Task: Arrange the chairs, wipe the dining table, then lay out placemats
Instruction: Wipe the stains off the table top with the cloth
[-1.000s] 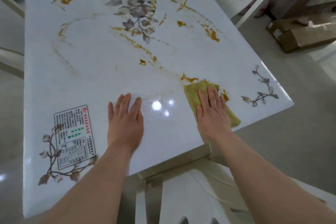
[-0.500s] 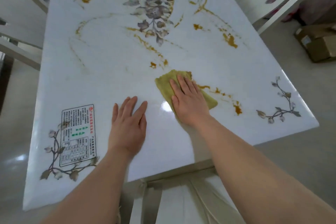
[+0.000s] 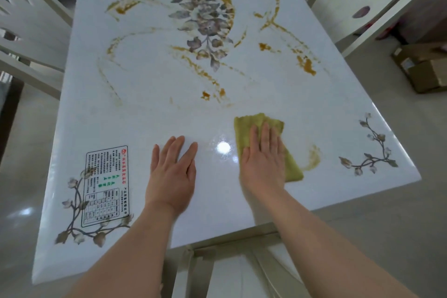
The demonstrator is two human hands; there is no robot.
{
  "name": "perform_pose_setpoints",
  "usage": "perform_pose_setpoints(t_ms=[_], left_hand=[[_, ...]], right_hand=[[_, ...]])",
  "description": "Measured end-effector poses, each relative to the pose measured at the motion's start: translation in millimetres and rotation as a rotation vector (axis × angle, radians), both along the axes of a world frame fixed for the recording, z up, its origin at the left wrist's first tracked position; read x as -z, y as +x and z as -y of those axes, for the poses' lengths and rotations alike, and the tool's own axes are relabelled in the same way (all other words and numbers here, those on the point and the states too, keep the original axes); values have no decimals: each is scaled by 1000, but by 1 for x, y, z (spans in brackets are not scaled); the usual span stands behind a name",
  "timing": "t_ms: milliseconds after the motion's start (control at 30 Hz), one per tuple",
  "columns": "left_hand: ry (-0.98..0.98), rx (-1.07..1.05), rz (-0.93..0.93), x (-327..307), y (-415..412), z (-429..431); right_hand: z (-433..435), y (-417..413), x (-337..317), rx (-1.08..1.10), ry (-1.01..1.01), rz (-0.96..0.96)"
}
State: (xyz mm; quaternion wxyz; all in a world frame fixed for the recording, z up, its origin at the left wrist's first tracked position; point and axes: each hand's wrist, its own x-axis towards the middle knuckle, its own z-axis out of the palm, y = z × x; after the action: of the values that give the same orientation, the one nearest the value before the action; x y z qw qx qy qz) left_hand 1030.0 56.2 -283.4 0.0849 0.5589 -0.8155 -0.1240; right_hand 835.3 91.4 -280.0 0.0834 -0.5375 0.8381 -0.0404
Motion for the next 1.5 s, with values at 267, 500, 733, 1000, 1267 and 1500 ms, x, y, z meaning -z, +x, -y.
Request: perform_pose_setpoints(t_ms=[267, 500, 733, 1000, 1267, 1500], left_hand=[[-3, 10, -6, -1, 1, 1], [15, 13, 11, -5, -1, -1], [20, 11, 51, -6, -3, -3], [43, -49, -1, -17, -58, -23], [59, -168, -91, -8, -164, -47], [9, -269, -25, -3, -180, -52]], right_hand=[[-19, -39, 1, -197, 9, -11], [-41, -72, 7, 113, 63, -30], [-63, -5, 6, -147, 39, -15], [-73, -72, -4, -217, 61, -4], [-84, -203, -2, -98, 109, -92], [-68, -259, 1, -6, 168, -108]])
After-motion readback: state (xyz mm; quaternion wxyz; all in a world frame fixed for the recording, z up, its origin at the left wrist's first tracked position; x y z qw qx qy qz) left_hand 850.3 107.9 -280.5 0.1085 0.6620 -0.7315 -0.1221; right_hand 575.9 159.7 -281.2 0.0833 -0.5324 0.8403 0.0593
